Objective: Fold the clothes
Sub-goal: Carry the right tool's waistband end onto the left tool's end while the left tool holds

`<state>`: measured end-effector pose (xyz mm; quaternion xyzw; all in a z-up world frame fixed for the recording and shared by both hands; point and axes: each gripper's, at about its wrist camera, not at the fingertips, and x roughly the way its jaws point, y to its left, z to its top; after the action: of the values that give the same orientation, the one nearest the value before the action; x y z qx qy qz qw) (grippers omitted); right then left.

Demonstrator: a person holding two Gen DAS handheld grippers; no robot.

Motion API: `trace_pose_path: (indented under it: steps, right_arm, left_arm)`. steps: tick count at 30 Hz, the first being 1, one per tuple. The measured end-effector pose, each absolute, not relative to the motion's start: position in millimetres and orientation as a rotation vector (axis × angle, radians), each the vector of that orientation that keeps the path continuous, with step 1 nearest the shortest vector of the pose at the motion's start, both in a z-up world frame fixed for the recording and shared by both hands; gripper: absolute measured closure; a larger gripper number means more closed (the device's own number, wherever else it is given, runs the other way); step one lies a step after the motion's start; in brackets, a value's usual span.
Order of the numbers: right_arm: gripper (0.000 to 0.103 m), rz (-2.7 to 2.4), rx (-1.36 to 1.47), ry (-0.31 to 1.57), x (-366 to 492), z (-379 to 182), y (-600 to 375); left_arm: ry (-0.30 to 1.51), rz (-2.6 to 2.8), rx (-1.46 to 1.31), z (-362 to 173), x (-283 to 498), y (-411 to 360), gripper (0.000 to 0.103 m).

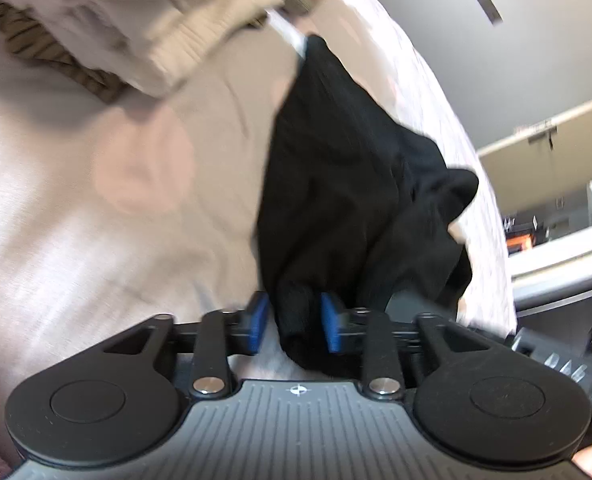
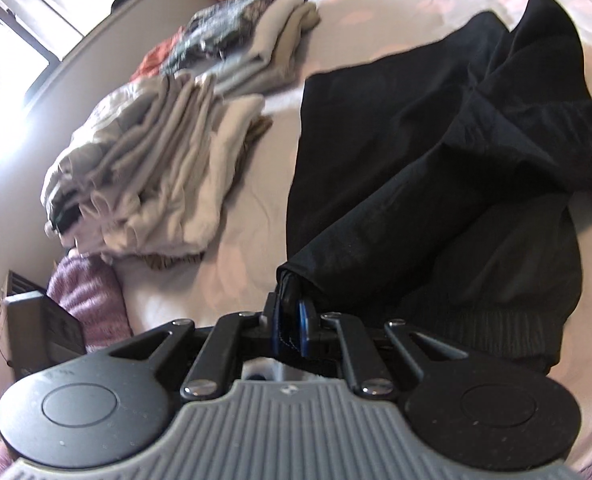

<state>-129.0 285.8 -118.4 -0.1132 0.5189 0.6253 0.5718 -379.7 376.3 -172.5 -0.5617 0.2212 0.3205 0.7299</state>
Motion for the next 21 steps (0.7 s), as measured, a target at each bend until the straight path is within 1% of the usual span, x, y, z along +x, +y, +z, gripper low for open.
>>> trace_pose_path:
  steps: [1, 6, 7, 8, 9, 10, 13, 17, 21]
  right_arm:
    - [0.092, 1.462, -0.268, 1.228, -128, -121, 285]
    - [0.092, 1.463, -0.295, 1.276, -129, -131, 285]
    - [0.092, 1.465, -0.309, 1.281, -130, -133, 285]
    - [0.092, 1.462, -0.324, 1.286, -132, -135, 283]
    - [0.092, 1.459, -0.338, 1.291, -133, -137, 282]
    - [0.092, 1.454, -0.344, 1.298, -134, -139, 280]
    - [0.092, 1.431, -0.325, 1.315, -129, -142, 276]
    - [0.092, 1.428, -0.292, 1.295, -123, -136, 278]
    - [0.092, 1.46, -0.308, 1.278, -130, -132, 288]
  left_arm:
    - [0.477, 0.708, -1.252, -174, -381, 379, 0.065]
    - [0.481, 0.638, -1.356, -193, -373, 387, 0.066]
    - [0.486, 0.631, -1.379, -197, -372, 388, 0.072]
    - [0.494, 0.633, -1.397, -201, -372, 388, 0.075]
    - [0.503, 0.635, -1.414, -204, -372, 389, 0.085]
    - [0.522, 0.637, -1.416, -205, -372, 388, 0.089]
    - [0.566, 0.636, -1.381, -203, -371, 384, 0.092]
    - [0.627, 0.636, -1.306, -195, -369, 380, 0.092]
    - [0.608, 0.631, -1.297, -190, -370, 378, 0.09]
